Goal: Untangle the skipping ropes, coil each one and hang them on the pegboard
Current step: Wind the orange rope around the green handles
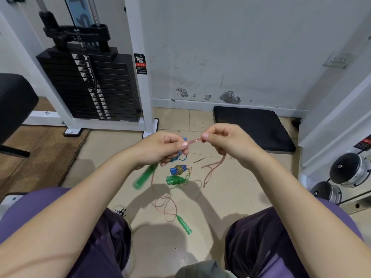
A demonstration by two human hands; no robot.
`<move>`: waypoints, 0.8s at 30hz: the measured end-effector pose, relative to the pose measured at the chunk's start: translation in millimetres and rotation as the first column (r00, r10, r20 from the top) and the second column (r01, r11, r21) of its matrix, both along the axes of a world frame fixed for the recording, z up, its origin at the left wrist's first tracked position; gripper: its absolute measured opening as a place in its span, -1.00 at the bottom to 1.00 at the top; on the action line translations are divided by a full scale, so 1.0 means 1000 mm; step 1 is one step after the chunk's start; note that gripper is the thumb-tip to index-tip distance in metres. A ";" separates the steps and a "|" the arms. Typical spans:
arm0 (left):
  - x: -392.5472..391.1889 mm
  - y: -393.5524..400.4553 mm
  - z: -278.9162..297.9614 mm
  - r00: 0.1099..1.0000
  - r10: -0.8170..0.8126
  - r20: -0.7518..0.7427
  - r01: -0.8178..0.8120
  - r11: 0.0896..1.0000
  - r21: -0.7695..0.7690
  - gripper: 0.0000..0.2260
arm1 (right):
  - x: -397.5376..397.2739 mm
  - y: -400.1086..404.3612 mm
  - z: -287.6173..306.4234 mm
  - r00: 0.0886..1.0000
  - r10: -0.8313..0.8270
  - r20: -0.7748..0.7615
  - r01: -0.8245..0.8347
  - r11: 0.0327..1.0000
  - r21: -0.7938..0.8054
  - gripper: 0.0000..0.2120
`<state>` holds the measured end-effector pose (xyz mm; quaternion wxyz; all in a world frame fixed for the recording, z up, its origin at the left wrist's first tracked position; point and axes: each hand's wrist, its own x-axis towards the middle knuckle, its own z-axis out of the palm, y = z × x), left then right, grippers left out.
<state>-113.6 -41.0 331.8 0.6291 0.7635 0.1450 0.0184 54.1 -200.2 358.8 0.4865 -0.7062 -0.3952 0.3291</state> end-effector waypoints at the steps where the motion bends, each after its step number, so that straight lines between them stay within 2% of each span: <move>1: -0.002 0.003 0.001 1.000 0.012 -0.007 -0.011 0.999 0.035 -0.78 | 0.003 -0.001 0.000 0.998 -0.053 -0.020 0.053 0.998 0.021 -0.86; 3: -0.006 0.008 0.002 0.999 0.011 -0.048 -0.007 0.996 0.083 -0.75 | 0.008 -0.003 -0.001 0.981 -0.187 -0.060 0.191 0.979 0.074 -0.85; 6: -0.012 0.017 0.002 0.991 -0.034 -0.129 0.046 0.995 0.090 -0.73 | 0.021 -0.005 0.000 0.906 -0.420 -0.057 0.424 0.894 0.146 -0.82; 9: -0.013 0.019 0.000 0.990 -0.027 -0.139 0.025 1.000 -0.014 -0.74 | 0.026 -0.005 -0.004 0.876 -0.482 0.027 0.475 0.871 0.127 -0.87; 11: -0.010 0.014 -0.003 0.993 0.002 -0.120 -0.018 0.991 -0.131 -0.73 | 0.017 -0.002 -0.006 0.917 -0.397 0.043 0.389 0.912 0.132 -0.83; 13: -0.006 0.009 -0.004 0.995 -0.010 -0.097 -0.010 0.978 -0.209 -0.75 | 0.003 0.003 -0.008 0.975 -0.218 0.033 0.211 0.966 0.152 -0.84; 16: -0.003 0.000 -0.002 0.996 -0.069 -0.062 0.054 0.975 -0.218 -0.73 | -0.015 0.007 -0.011 0.999 0.035 0.036 -0.039 0.991 0.128 -0.88; 19: -0.001 -0.005 0.001 0.997 -0.064 -0.049 0.051 0.970 -0.236 -0.67 | -0.023 0.008 -0.014 0.990 0.139 0.022 -0.140 0.985 0.096 -0.85; 21: 0.000 -0.007 0.001 0.997 -0.062 -0.044 0.049 0.966 -0.254 -0.70 | -0.025 0.008 -0.015 0.985 0.173 -0.022 -0.171 0.982 0.078 -0.83; 24: 0.000 -0.008 0.000 0.994 -0.106 -0.039 0.092 0.960 -0.265 -0.75 | -0.024 0.008 -0.015 0.980 0.197 0.044 -0.199 0.978 0.063 -0.79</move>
